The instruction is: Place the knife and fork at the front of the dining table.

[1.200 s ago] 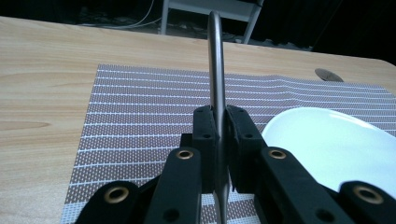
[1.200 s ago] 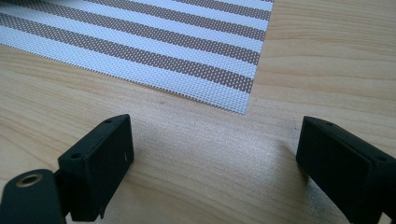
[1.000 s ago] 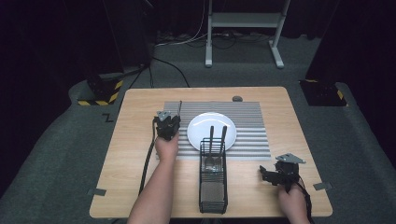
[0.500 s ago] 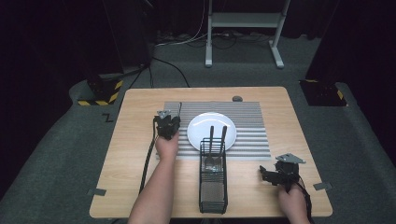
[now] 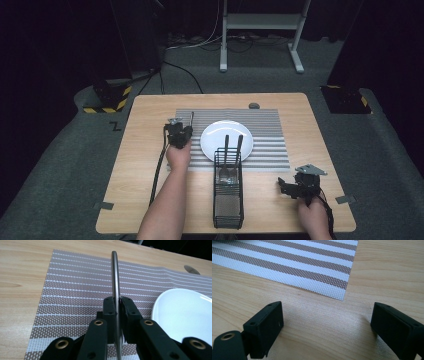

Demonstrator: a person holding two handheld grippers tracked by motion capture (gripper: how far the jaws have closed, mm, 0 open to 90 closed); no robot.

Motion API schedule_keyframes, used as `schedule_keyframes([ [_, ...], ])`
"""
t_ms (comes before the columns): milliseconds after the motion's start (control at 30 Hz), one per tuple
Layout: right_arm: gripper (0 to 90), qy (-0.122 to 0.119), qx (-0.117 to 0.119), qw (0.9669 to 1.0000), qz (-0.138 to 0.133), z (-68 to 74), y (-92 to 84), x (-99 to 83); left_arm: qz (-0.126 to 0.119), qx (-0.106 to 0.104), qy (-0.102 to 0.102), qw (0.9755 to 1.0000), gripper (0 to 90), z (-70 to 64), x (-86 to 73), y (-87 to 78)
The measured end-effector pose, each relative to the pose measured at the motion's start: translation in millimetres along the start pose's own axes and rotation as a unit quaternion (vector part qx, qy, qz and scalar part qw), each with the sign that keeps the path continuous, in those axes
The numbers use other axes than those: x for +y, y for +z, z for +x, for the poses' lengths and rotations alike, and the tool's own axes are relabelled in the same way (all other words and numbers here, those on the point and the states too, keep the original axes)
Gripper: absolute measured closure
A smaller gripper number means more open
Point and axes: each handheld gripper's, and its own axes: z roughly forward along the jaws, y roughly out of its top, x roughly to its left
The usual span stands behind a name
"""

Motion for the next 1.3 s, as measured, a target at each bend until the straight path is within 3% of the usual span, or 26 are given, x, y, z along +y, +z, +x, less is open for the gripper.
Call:
schedule_keyframes([
  [100,10.8,0.000,0.000,1.0000,0.000,0.0,0.0,0.0,0.000,0.004,0.001,1.0000,80.9,0.5,0.6,0.3],
  [300,10.7,-0.001,0.001,1.0000,0.000,-0.1,0.1,0.1,-0.019,0.005,0.005,0.9998,65.2,0.8,5.0,-6.6],
  [467,10.7,-0.002,0.001,1.0000,0.000,-0.1,0.1,0.0,-0.031,0.016,0.040,0.9986,54.7,-3.8,-0.5,-18.6],
  [600,10.7,-0.002,0.001,1.0000,0.000,-0.1,0.1,0.1,-0.054,0.026,0.068,0.9958,46.3,-7.2,-5.1,-36.6],
  [833,10.7,0.000,0.001,1.0000,0.000,0.0,0.1,0.1,-0.068,0.032,0.086,0.9935,38.2,-6.5,-15.0,-65.0],
  [933,10.7,0.000,0.001,1.0000,0.000,0.0,0.0,0.1,-0.059,0.037,0.090,0.9935,38.8,-5.1,-26.3,-75.3],
  [1033,10.7,0.000,0.001,1.0000,0.000,-0.1,0.0,0.1,-0.047,0.027,0.095,0.9940,42.0,-7.7,-41.6,-85.2],
  [1167,10.8,-0.003,0.003,1.0000,0.000,-0.2,0.2,0.2,-0.027,0.035,0.126,0.9911,47.5,-17.3,-61.8,-93.8],
  [1300,10.8,-0.003,0.003,1.0000,0.000,-0.2,0.2,0.2,0.017,0.039,0.151,0.9876,52.0,-24.5,-72.4,-90.8],
])
